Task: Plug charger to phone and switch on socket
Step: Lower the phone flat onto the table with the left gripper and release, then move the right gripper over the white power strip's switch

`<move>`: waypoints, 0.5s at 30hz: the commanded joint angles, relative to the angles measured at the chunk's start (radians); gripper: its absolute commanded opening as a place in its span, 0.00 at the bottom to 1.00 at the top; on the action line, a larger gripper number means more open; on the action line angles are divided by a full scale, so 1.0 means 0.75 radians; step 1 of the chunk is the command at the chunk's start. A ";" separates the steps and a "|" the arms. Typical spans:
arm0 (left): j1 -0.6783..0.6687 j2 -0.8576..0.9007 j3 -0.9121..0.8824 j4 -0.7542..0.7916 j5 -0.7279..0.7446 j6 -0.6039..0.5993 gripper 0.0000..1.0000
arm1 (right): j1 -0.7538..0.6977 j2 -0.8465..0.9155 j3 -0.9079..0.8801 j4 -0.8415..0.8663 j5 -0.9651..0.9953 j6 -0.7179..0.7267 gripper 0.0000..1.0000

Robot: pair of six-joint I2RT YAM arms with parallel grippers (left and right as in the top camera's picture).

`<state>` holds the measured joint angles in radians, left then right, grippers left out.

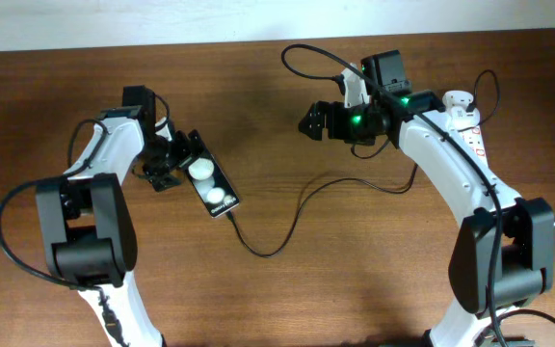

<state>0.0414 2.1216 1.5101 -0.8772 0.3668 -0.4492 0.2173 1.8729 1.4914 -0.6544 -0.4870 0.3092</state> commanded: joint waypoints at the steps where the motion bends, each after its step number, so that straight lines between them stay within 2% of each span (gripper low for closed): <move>1: 0.008 -0.060 -0.060 -0.026 -0.224 0.134 0.99 | -0.003 -0.038 0.026 -0.002 -0.003 -0.018 0.99; 7: -0.117 -0.522 -0.060 -0.040 -0.231 0.485 0.99 | -0.003 -0.038 0.026 -0.006 0.003 -0.018 0.99; 11: -0.173 -0.747 -0.060 -0.034 -0.232 0.516 0.99 | -0.003 -0.038 0.026 -0.041 0.002 -0.018 0.99; 15: -0.173 -0.765 -0.060 -0.045 -0.231 0.516 0.99 | -0.026 -0.038 0.028 -0.066 -0.009 -0.019 0.99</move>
<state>-0.0887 1.5616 1.4631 -0.9031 0.2035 -0.0860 0.2165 1.8729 1.4914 -0.6979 -0.4870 0.3096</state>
